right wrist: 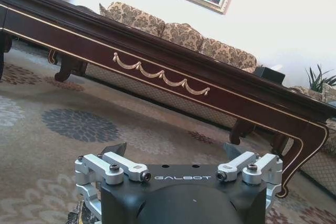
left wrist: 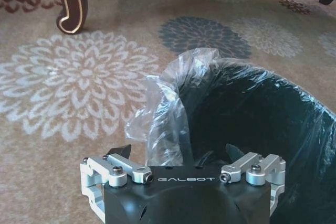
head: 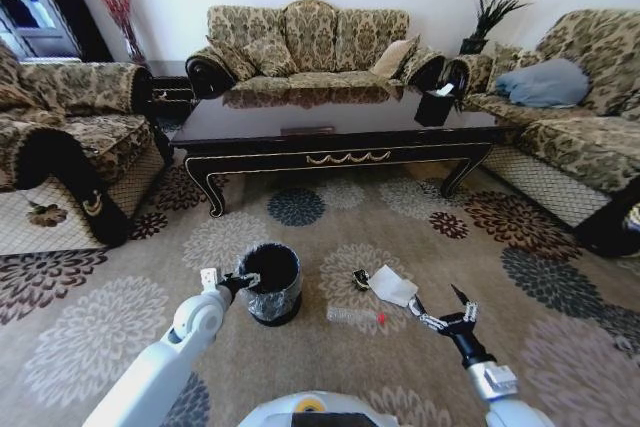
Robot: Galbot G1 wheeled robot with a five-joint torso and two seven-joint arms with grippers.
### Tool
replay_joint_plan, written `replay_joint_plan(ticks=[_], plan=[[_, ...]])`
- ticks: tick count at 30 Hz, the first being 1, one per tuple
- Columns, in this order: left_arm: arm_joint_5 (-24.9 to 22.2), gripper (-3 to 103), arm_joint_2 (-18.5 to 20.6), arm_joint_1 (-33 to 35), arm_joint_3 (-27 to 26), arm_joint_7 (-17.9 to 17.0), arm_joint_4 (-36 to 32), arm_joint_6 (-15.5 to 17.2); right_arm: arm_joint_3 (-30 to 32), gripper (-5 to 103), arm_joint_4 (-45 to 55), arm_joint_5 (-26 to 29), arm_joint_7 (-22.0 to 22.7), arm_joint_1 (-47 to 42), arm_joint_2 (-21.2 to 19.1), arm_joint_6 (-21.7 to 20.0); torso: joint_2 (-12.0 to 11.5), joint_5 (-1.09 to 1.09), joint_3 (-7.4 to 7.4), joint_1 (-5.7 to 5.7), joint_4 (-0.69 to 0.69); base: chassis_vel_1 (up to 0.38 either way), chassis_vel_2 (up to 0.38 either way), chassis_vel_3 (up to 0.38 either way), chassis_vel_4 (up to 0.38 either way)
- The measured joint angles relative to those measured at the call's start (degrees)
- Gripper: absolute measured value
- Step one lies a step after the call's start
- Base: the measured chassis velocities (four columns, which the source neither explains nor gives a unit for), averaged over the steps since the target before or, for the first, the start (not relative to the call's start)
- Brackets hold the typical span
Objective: Move to the front of the table and pick up the trash from the floor, then place it into the trash bin.
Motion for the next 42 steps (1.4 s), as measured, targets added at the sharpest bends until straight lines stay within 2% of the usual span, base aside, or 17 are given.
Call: replay_joint_plan(ticks=[2, 4, 7, 11, 13, 14, 16, 18, 22, 24, 25, 27, 29, 40, 42], plan=[[-0.6, 103, -0.1, -0.9, 0.5, -0.5, 0.6, 0.2, -0.2, 100, -0.1, -0.2, 0.0, 0.0, 0.2, 0.0, 0.0, 0.00, 0.00, 0.00, -0.01, 0.000, 0.000, 0.000, 0.000], [-2.2, 94, 0.1, -2.9, 2.0, -1.6, 1.6, 0.8, -0.5, 100, -0.7, -0.6, -0.1, 0.2, 0.1, 0.2, 0.0, 0.00, 0.00, 0.00, -0.03, 0.000, 0.000, 0.000, 0.000], [-3.8, 88, 0.7, -3.9, 2.9, -3.2, 2.3, 1.7, -0.6, 100, -1.2, -0.8, -0.1, 0.4, -0.5, 0.3, 0.0, 0.00, 0.00, 0.00, -0.02, 0.000, 0.000, 0.000, 0.000], [-6.8, 66, 2.2, -4.2, 2.3, -4.3, 3.1, 3.7, -0.5, 100, -1.3, -0.1, 0.0, 0.8, -1.2, 0.2, 0.0, 0.00, 0.00, 0.00, 0.00, 0.000, 0.000, 0.000, 0.000], [-7.1, 66, 2.4, -4.2, 2.2, -4.3, 3.2, 3.8, -0.5, 100, -1.4, 0.0, 0.1, 0.8, -1.3, 0.1, 0.0, 0.00, 0.00, 0.00, 0.00, 0.000, 0.000, 0.000, 0.000], [-7.3, 61, 2.9, -4.2, 2.1, -4.3, 3.5, 3.8, -0.5, 100, -1.7, 0.4, 0.3, 0.9, -1.3, 0.0, 0.0, -0.01, 0.00, 0.00, -0.01, 0.000, 0.000, 0.000, 0.000], [-7.3, 50, 3.7, -4.5, 1.9, -4.3, 4.1, 4.1, -0.3, 100, -2.4, 1.6, 0.9, 1.2, -0.9, -0.4, 0.0, 0.01, 0.00, 0.00, -0.01, 0.000, 0.000, 0.000, 0.000], [-7.4, 50, 3.7, -4.6, 1.9, -4.3, 4.1, 4.2, -0.3, 100, -2.6, 2.0, 1.0, 1.3, -0.7, -0.5, 0.0, 0.01, 0.00, 0.00, -0.01, 0.000, 0.000, 0.000, 0.000], [-7.3, 28, 3.3, -4.8, 1.6, -3.8, 3.8, 4.7, -0.3, 100, -3.6, 2.7, 3.0, 2.1, -0.1, -1.3, 0.0, -0.01, 0.00, 0.00, -0.01, 0.000, 0.000, 0.000, 0.000], [-7.3, 28, 3.3, -4.7, 1.4, -3.9, 3.6, 4.7, -0.3, 100, -3.8, 2.7, 3.1, 2.1, -0.2, -1.3, 0.0, -0.01, 0.00, 0.00, -0.01, 0.000, 0.000, 0.000, 0.000], [-7.1, 18, 3.4, -4.3, 1.2, -4.4, 3.0, 4.8, 0.1, 100, -4.4, 2.9, 3.4, 2.1, -0.6, -1.3, 0.0, -0.01, 0.00, 0.00, -0.02, 0.000, 0.000, 0.000, 0.000], [-6.9, 18, 3.8, -4.0, 1.1, -4.5, 2.6, 5.0, 0.3, 100, -4.7, 3.1, 3.4, 2.1, -0.8, -1.3, 0.0, -0.01, 0.00, 0.00, -0.01, 0.000, 0.000, 0.000, 0.000], [-5.2, 4, 5.1, -3.2, 0.5, -3.1, 2.2, 5.4, 0.6, 100, -5.8, 3.2, 3.5, 2.2, -1.1, -0.7, 0.0, -0.01, 0.00, 0.00, 0.00, 0.000, 0.000, 0.000, 0.000], [-5.9, 2, 7.0, -2.8, -1.9, -3.1, 1.0, 6.3, 1.0, 100, -8.8, 3.9, 3.3, 2.3, -2.6, 1.0, 0.0, -0.02, 0.01, 0.00, -0.02, 0.000, 0.000, 0.000, 0.000], [-7.0, 2, 8.8, -2.4, -3.1, -3.4, -0.8, 6.7, 0.7, 100, -10.6, 3.7, 2.7, 3.1, -3.3, 1.0, 0.0, -0.02, 0.00, 0.00, -0.02, 0.000, 0.000, 0.000, 0.000]])
